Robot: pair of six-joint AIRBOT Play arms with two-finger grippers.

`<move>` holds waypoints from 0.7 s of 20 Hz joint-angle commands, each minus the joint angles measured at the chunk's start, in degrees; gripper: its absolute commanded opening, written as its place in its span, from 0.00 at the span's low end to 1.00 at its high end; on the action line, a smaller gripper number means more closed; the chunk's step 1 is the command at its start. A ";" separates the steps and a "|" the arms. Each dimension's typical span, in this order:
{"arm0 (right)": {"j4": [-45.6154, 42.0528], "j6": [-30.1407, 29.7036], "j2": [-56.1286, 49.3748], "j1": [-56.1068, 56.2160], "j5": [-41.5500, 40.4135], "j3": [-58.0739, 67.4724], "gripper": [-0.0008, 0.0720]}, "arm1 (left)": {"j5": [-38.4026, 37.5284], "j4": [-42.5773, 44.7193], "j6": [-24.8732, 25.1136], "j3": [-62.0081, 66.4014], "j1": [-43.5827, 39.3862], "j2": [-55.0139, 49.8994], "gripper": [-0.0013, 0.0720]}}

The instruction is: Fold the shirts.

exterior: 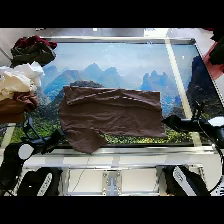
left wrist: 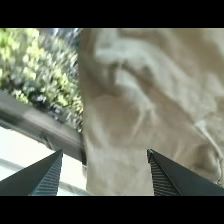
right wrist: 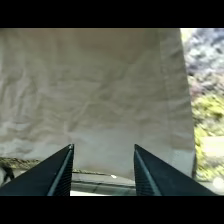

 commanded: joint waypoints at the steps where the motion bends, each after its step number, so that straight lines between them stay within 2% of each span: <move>1: 2.75 -2.45 0.07 -0.02 0.33 -0.17 0.64 | -1.73 -3.89 0.52 -2.89 0.00 -2.21 0.84; 3: 3.28 -2.80 0.11 -0.02 0.35 -0.17 0.64 | -1.84 -5.53 2.84 -2.91 -0.02 -5.77 0.84; 9: 3.98 -3.72 1.73 -0.02 0.37 -0.17 0.64 | 6.45 -13.11 9.88 -2.89 -0.02 -15.63 0.84; 10: 3.96 -3.80 1.77 -0.02 0.66 -0.17 0.64 | 8.48 -14.93 10.49 -2.89 -0.02 -16.46 0.79; 12: 3.96 -3.85 1.77 -0.02 1.07 -0.17 0.64 | 11.47 -15.56 11.13 -2.89 -0.02 -16.81 0.45; 13: 3.96 -3.85 1.79 -0.02 1.09 -0.17 0.64 | 11.78 -15.43 11.26 -2.89 -0.02 -16.81 0.38; 14: 3.96 -3.85 1.81 -0.02 1.07 -0.17 0.64 | 11.58 -15.37 11.28 -2.91 -0.02 -16.83 0.37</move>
